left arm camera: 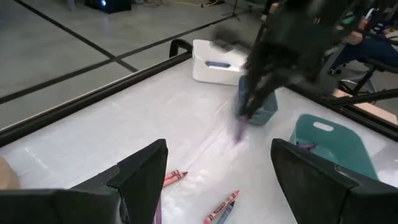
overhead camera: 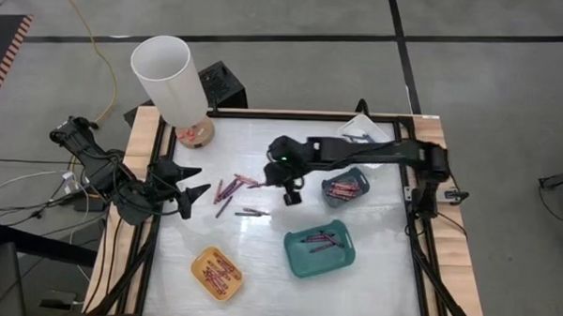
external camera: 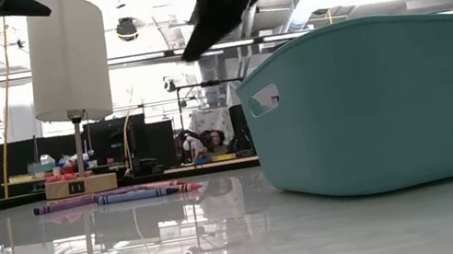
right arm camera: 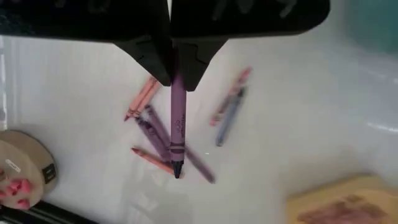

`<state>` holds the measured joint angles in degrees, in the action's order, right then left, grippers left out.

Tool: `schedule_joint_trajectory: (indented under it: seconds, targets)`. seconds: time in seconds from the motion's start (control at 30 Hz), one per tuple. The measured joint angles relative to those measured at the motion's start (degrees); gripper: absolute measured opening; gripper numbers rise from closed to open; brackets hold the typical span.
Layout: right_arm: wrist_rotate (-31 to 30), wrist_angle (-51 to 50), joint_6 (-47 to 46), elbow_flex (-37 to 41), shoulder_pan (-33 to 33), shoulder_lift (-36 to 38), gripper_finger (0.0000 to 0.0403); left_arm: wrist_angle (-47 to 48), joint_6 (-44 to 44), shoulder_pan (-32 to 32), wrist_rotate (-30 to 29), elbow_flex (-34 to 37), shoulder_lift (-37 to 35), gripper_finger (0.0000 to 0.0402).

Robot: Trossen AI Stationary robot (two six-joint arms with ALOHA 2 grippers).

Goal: Sort crayons
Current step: Put the purple crayon into the blue bin

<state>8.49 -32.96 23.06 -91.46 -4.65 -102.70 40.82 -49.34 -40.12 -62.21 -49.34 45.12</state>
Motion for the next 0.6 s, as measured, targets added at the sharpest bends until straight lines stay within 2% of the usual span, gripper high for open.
schedule_joint_trajectory:
  seconds: [0.3, 0.5, 0.6]
  targets:
    - [0.22, -17.71, -9.82, -0.02, 7.94, 11.42, 0.0003, -0.24, 0.39, 0.02, -0.61, 0.02, -0.01, 0.0276]
    - [-0.06, -24.85, -22.87, -0.02, 15.72, 13.17, 0.0003, -0.37, 0.42, 0.02, -0.75, 0.0, 0.0, 0.0276]
    - [-3.69, -28.7, -29.0, -0.02, 20.26, 12.63, 0.0003, -0.37, 0.42, 0.02, -0.75, 0.0, 0.0, 0.0276]
